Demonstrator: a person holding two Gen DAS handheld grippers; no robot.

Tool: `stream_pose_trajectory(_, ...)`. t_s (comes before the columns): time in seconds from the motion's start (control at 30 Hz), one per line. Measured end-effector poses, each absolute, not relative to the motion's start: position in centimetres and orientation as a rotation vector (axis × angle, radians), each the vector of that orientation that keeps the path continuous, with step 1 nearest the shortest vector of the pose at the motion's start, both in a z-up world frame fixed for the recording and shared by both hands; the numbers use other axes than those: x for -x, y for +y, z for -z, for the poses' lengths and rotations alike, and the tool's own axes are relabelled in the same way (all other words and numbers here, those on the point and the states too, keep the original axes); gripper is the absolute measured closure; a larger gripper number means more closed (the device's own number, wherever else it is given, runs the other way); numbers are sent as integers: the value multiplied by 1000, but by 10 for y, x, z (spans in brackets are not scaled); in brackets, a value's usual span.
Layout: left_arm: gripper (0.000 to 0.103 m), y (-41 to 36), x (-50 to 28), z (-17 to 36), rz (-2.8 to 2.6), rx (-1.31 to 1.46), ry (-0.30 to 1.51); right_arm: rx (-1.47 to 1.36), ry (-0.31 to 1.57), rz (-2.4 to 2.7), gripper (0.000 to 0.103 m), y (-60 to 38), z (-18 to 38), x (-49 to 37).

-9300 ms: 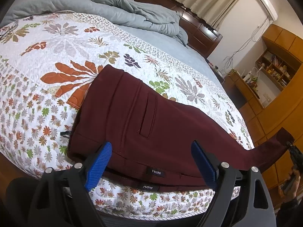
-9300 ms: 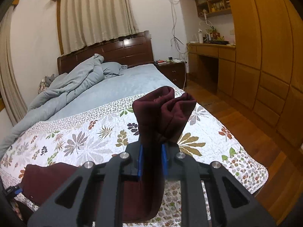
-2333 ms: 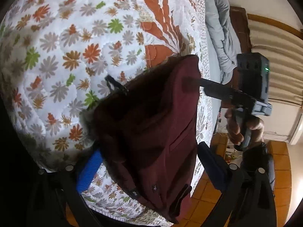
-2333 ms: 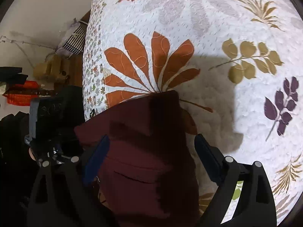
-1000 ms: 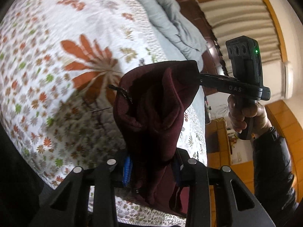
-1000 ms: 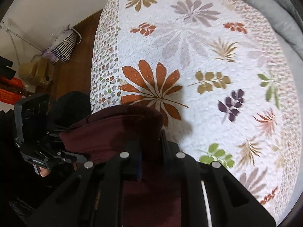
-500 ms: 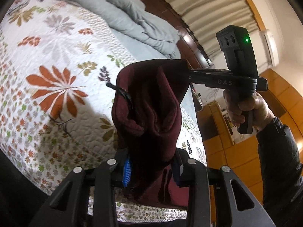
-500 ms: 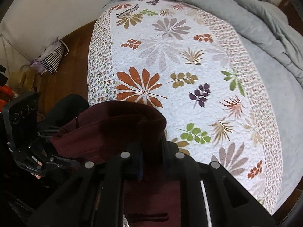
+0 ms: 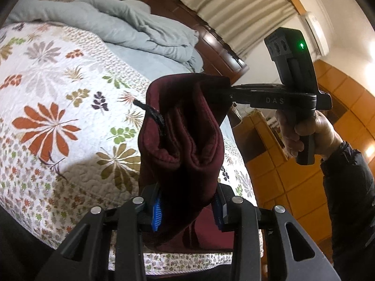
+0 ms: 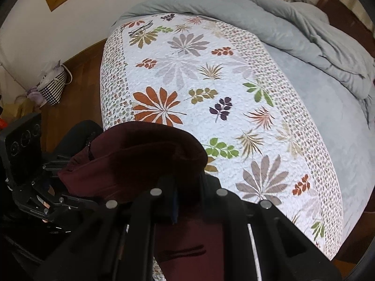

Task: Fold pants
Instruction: 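Grasp the folded trouser edge with the left gripper and lift it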

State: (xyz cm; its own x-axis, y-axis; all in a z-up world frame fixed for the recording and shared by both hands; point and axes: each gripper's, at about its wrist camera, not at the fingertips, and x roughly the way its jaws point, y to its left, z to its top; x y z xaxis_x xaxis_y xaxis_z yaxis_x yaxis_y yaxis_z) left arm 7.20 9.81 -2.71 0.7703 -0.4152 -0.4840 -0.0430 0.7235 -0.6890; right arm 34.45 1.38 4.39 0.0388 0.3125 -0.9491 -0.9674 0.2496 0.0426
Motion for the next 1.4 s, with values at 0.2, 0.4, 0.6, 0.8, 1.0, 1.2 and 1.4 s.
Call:
stream_pose_trajectory(0.2, 69, 71, -77, 14, 274, 682, 670, 751, 1059, -1114, 92, -20, -57, -345)
stream_pose_trajectory(0.4, 69, 43, -84, 5, 321, 632, 682, 711, 1048, -1076, 94, -57, -63, -346)
stream_pose_trajectory(0.6, 69, 14, -89, -2, 369, 579, 689, 668, 1035, -1051, 94, -93, -67, -346)
stream_pose_trajectory(0.8, 69, -20, -94, -3, 425, 537, 711, 645, 1029, -1020, 94, -129, -66, -343)
stream_pose_trajectory(1.0, 69, -51, -99, 2, 476, 497, 742, 616, 1033, -995, 94, -164, -58, -342)
stream_pose_trajectory(1.2, 69, -76, -105, 10, 509, 468, 771, 587, 1038, -976, 94, -190, -45, -344)
stream_pose_trajectory(1.4, 69, -96, -106, 16, 534, 436, 789, 562, 1038, -971, 94, -211, -39, -344)
